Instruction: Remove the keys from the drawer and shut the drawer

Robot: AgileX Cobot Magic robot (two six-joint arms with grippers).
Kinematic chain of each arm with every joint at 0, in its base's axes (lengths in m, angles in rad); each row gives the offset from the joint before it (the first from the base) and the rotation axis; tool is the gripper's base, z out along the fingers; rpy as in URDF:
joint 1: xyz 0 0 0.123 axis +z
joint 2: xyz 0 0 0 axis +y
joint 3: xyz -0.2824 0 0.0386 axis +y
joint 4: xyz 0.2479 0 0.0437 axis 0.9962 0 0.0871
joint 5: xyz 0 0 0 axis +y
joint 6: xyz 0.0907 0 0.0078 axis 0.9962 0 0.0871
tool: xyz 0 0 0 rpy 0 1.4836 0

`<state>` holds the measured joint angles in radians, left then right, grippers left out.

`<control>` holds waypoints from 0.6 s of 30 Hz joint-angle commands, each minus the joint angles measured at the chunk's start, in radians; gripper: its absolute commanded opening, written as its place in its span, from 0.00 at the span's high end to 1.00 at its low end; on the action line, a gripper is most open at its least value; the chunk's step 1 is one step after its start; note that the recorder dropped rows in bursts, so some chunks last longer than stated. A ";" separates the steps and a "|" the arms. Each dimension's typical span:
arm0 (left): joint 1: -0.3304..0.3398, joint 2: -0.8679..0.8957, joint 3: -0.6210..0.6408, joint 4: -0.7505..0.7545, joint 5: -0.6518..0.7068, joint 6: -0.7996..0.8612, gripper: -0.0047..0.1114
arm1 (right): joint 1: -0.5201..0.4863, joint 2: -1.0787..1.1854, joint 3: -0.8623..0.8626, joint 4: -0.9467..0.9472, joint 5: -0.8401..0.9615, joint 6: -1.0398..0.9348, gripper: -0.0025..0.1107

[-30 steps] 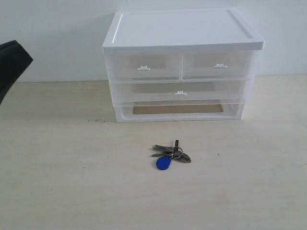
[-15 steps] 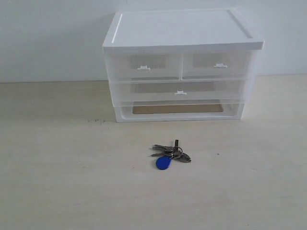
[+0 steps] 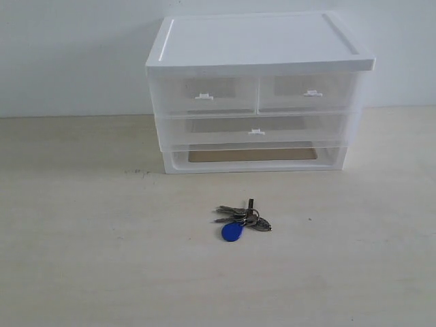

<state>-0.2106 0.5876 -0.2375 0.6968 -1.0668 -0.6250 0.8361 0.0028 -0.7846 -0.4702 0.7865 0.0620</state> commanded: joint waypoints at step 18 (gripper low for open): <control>0.003 -0.006 0.004 0.005 0.012 -0.011 0.92 | 0.001 -0.003 -0.005 -0.007 0.048 0.028 0.98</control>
<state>-0.2106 0.5876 -0.2375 0.7016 -1.0583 -0.6250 0.8361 0.0028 -0.7846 -0.4702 0.8317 0.0886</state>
